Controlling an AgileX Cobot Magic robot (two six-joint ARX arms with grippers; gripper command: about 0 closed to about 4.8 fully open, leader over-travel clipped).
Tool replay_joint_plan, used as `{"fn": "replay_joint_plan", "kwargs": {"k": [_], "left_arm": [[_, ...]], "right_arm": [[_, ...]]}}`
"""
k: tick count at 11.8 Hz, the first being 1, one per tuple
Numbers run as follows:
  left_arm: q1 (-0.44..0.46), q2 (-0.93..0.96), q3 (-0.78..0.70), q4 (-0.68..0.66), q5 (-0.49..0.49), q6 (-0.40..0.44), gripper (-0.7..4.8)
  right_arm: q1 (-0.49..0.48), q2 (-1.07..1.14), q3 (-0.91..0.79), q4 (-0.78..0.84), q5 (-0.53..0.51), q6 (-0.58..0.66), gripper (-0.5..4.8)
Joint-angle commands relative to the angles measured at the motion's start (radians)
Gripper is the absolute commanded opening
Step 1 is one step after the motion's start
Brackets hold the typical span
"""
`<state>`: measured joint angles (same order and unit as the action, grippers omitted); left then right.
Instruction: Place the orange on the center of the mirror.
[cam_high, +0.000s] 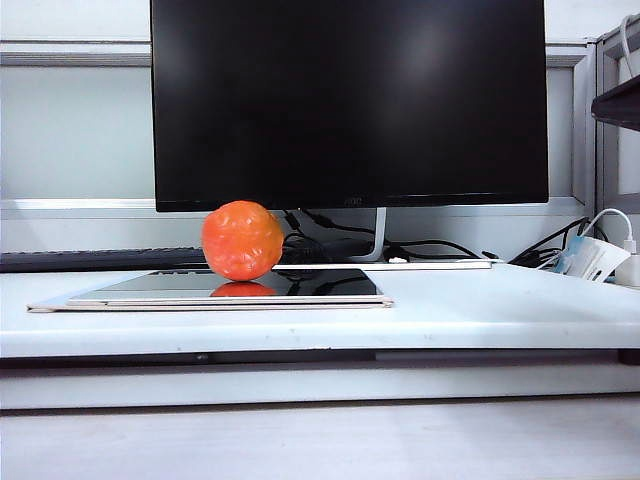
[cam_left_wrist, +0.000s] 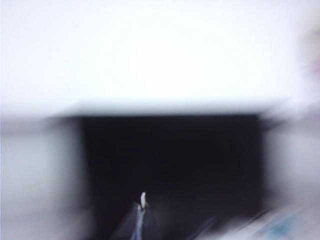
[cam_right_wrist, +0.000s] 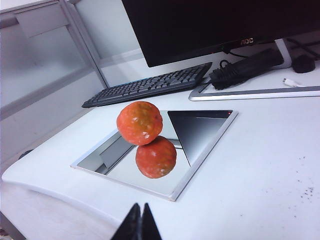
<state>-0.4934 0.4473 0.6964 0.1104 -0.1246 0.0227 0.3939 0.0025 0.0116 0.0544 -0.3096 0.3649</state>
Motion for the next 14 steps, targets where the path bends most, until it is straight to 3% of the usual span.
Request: {"fn": "replay_joint_plan", "kwargs": {"k": [1,3,8,9,10,12,13,14], "left_arm": [[0.001,-0.306,0.0,-0.352,-0.307,0.03,-0.05],[0.001,-0.435,0.0,-0.359,-0.32,0.029,-0.05],[0.002,-0.439,0.023,-0.398,-0.364,0.029,-0.05],[0.04,-0.443,0.023,-0.422,-0.365,0.029,-0.05],[0.088,-0.443,0.023,-0.431,-0.365,0.03,-0.05],[0.403,-0.443,-0.005,-0.651,-0.355,-0.089,-0.05],[0.521,-0.443,-0.08,-0.626,-0.27,-0.161,-0.05],[0.59,-0.443,-0.19,-0.504,-0.135,-0.169,-0.05]], "right_arm": [[0.001,0.0,-0.007,-0.002,-0.004,-0.003,0.0],[0.001,0.0,-0.007,-0.002,-0.003,-0.003,0.0],[0.001,0.0,-0.007,-0.013,-0.006,-0.003,0.0],[0.001,0.0,-0.007,-0.013,-0.007,-0.003,0.0],[0.001,0.0,-0.007,-0.013,-0.006,-0.003,0.0],[0.001,0.0,-0.007,-0.013,-0.006,-0.003,0.0],[0.001,0.0,-0.007,-0.013,-0.006,-0.003,0.0],[0.001,0.0,-0.007,-0.013,-0.007,-0.003,0.0]]}}
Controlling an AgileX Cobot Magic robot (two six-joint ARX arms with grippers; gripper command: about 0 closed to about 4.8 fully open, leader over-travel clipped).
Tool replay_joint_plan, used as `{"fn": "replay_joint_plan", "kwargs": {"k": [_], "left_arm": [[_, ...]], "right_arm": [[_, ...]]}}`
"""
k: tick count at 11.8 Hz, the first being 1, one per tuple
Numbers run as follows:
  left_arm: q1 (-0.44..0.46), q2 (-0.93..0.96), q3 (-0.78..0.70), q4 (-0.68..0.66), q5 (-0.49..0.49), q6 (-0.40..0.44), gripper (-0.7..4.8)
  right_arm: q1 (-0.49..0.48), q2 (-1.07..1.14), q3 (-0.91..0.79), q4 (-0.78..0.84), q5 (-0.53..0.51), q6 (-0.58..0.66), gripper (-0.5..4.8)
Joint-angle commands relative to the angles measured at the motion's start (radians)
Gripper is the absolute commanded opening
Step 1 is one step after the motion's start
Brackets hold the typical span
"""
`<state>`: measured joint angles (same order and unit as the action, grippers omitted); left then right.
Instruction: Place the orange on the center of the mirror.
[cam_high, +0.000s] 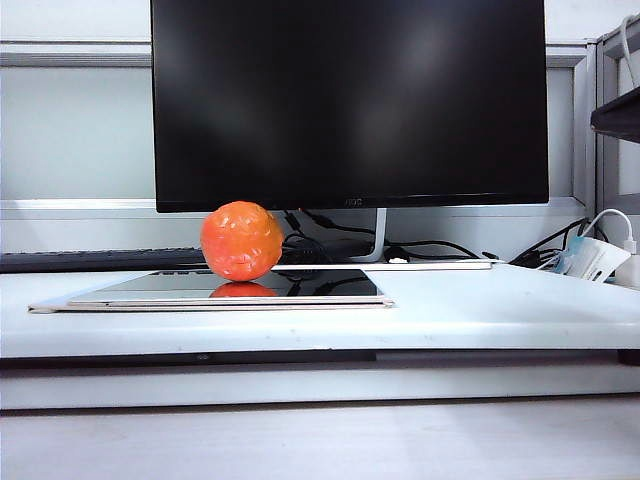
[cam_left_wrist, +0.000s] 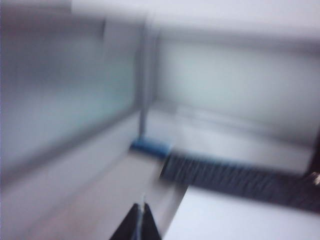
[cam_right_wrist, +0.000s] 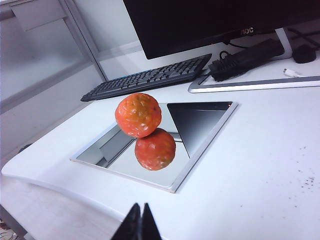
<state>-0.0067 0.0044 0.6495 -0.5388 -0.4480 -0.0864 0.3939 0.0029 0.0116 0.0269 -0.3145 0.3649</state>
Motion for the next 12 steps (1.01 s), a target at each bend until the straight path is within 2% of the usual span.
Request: {"fn": "replay_joint_plan", "kwargs": {"k": [1,3,4,7,12], "left_arm": [[0.133,0.0,-0.339,0.293,0.327,-0.071,-0.05],[0.132,0.0,-0.469,0.372,0.413,-0.071,-0.05],[0.132,0.0,-0.554,0.47,0.488,-0.071,-0.05],[0.132,0.0,-0.64,0.525,0.54,-0.079,-0.05],[0.132,-0.001,-0.64,0.526,0.569,-0.071,-0.05]], "right_arm": [[0.001,0.0,-0.007,0.014,-0.002,-0.003,0.0],[0.001,0.0,-0.007,0.014,-0.002,-0.003,0.0],[0.001,0.0,-0.007,0.014,-0.002,-0.003,0.0],[0.001,0.0,-0.007,0.014,-0.002,-0.003,0.0],[0.001,0.0,-0.007,0.014,-0.002,-0.003,0.0]]}}
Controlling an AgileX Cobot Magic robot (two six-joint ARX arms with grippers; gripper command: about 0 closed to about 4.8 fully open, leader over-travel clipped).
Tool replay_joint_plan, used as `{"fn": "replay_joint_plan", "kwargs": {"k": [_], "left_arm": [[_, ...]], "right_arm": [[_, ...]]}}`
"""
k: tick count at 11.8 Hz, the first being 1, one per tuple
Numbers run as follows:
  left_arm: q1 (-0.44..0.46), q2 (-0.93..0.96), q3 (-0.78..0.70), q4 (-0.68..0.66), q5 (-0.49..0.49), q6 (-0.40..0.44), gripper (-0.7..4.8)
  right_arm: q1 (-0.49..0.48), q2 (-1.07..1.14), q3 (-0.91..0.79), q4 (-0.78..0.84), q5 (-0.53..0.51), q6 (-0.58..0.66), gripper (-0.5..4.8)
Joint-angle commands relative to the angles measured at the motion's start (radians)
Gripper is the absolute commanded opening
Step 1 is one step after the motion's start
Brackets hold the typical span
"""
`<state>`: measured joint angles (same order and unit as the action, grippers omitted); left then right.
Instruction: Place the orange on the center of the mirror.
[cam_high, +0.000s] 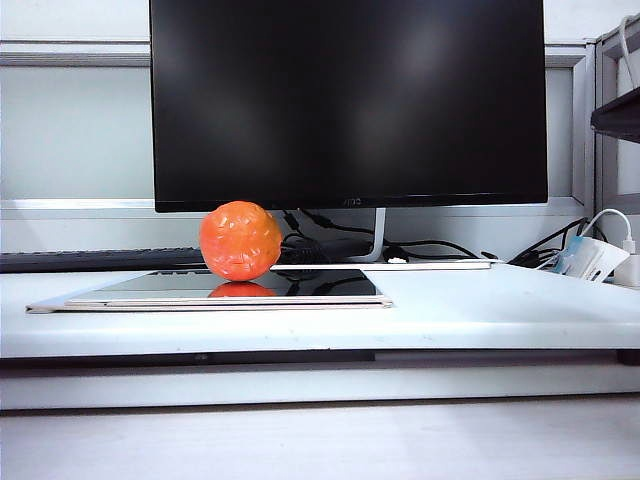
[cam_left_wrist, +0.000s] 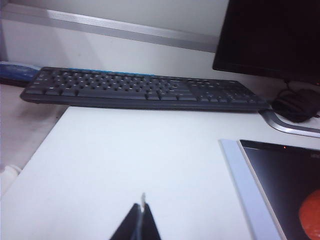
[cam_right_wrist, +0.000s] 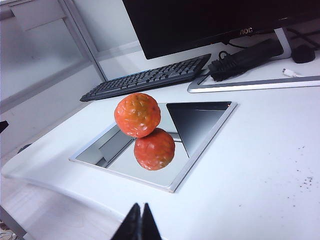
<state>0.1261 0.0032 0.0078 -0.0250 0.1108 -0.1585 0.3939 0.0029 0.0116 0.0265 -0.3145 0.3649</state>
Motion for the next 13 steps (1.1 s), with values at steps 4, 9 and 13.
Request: {"fn": "replay_joint_plan", "kwargs": {"k": [4,9,13], "left_arm": [[-0.001,0.0,0.002,0.011,0.009,0.012,-0.05],[-0.001,0.0,0.002,0.011,0.009,0.012,-0.05],[-0.001,0.001,0.002,0.01,0.006,0.012,-0.05]], "right_arm": [[0.001,0.0,-0.007,0.015,-0.002,-0.003,0.0],[0.001,0.0,-0.007,0.015,-0.002,-0.003,0.0],[-0.107,0.0,-0.007,-0.083,0.301,-0.203,0.0]]}}
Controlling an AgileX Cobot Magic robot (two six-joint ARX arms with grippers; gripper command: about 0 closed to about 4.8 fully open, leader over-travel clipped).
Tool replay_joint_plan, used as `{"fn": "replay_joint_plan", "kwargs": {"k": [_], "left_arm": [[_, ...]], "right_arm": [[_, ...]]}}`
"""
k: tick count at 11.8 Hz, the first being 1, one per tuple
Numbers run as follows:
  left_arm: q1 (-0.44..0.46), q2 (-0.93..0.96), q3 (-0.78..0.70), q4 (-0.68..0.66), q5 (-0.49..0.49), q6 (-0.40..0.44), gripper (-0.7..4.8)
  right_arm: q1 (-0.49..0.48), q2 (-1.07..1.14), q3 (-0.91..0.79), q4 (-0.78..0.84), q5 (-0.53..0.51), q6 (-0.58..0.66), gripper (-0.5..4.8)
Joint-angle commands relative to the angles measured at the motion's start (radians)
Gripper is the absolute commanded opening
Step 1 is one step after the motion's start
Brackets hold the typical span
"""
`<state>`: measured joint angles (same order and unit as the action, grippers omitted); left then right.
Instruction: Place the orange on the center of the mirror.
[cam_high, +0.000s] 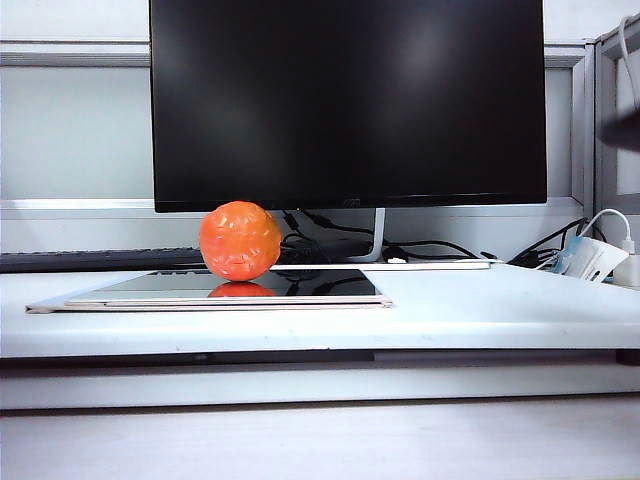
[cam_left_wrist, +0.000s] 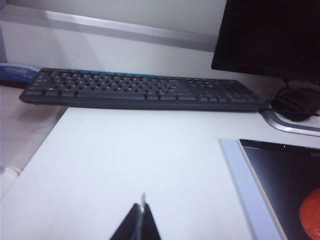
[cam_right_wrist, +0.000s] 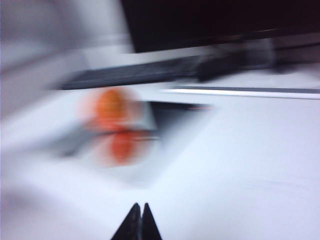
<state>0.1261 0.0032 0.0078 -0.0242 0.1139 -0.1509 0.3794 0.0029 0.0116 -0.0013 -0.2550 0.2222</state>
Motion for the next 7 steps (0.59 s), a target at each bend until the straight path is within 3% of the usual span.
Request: {"fn": "replay_joint_plan", "kwargs": {"k": [1,4,7], "left_arm": [[-0.001,0.0,0.002,0.008,0.003,0.005,-0.05],[0.0,0.0,0.002,0.003,0.003,0.004,-0.05],[0.0,0.0,0.002,0.003,0.003,0.004,-0.05]], "right_arm": [[-0.127,0.0,-0.007,-0.063,0.283,-0.076,0.0],[-0.332,0.0,-0.007,-0.071,0.298,-0.121,0.0],[-0.335,0.0,-0.007,-0.07,0.278,-0.13,-0.01]]}}
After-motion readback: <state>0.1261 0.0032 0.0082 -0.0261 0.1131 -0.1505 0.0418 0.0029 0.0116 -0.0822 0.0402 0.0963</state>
